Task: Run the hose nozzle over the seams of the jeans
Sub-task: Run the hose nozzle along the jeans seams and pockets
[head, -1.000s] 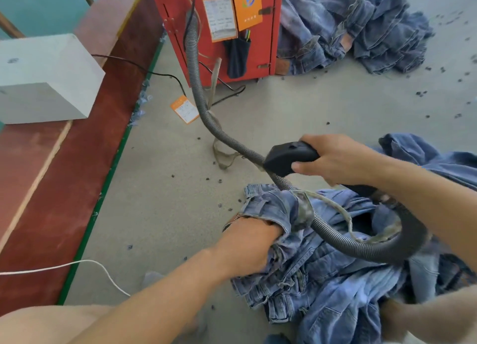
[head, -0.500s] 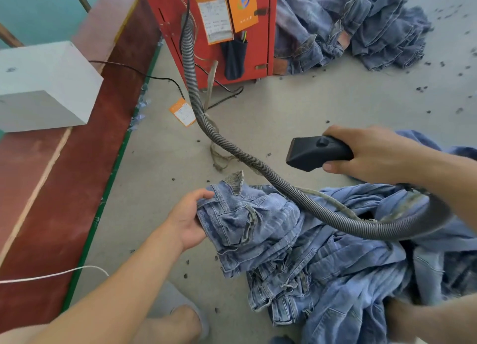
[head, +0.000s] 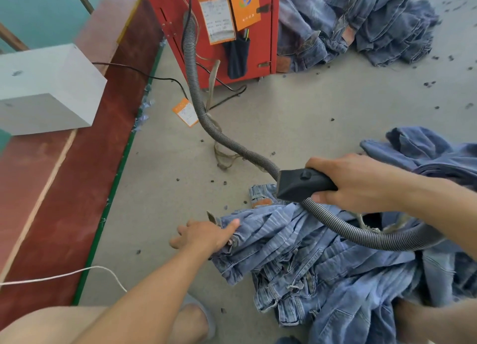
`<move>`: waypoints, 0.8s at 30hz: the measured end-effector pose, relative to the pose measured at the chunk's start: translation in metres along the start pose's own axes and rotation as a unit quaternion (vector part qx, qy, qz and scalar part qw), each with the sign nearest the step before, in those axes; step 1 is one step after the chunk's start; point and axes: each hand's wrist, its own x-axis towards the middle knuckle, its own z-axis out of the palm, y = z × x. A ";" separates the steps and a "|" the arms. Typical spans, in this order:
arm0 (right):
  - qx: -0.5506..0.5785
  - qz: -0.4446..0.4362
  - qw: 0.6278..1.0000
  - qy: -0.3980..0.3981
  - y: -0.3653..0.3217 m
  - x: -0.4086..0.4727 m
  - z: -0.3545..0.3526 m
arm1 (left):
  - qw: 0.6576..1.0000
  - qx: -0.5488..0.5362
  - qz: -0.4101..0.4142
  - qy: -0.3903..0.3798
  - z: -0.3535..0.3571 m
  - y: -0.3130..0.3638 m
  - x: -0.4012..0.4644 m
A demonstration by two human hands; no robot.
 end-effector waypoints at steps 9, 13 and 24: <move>0.016 0.010 1.000 -0.003 0.006 -0.001 0.005 | 0.734 -0.657 0.090 -0.150 -0.009 0.006 0.008; 0.065 0.029 0.997 0.025 0.004 0.001 0.000 | 0.558 -0.762 0.143 -0.294 -0.011 -0.004 -0.008; 0.107 -0.006 0.993 -0.044 -0.026 0.009 0.007 | 0.750 -0.619 0.184 -0.144 -0.028 -0.003 -0.036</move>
